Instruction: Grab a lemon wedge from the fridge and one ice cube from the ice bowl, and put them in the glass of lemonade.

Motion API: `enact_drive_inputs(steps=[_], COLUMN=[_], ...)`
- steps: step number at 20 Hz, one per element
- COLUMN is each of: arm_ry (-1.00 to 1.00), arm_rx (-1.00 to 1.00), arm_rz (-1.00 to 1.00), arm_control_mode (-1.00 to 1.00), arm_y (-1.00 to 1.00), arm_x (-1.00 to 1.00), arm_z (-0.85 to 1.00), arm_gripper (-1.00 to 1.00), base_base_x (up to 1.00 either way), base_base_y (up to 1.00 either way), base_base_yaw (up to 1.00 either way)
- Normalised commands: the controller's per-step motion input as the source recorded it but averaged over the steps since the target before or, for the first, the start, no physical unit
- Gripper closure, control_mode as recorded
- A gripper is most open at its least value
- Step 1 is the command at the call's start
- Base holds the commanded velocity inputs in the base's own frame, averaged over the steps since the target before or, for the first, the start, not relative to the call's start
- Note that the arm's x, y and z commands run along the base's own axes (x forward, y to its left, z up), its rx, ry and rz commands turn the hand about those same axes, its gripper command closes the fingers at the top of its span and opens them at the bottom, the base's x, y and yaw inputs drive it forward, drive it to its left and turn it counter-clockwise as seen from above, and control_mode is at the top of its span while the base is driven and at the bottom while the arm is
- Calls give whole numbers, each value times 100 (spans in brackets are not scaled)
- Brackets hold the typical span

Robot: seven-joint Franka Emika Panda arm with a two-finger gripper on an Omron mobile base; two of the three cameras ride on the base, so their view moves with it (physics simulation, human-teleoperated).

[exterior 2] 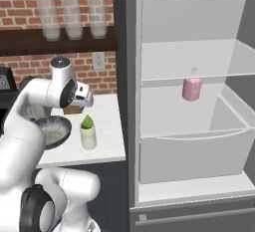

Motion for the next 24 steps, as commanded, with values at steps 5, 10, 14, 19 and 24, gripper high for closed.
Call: enact_drive_inputs(steps=[5, 10, 14, 19, 24], arm_ry=[-4, 2, 14, 12, 3], arm_rx=[0, 0, -1, 0, -2], arm_rz=[2, 11, 15, 6, 0], arm_control_mode=[-100, -100, -100, -100, -100], arm_y=[65, 88, 87, 39, 4], arm_x=[-47, -4, 4, 8, 0], arm_z=[-5, -26, -34, -17, -13], arm_gripper=[-100, -100, -100, -100, -100], base_base_x=[0, 0, 0, 0, 0], base_base_y=[0, 0, 0, 0, 0], base_base_yaw=[0, 0, 0, 0, 0])
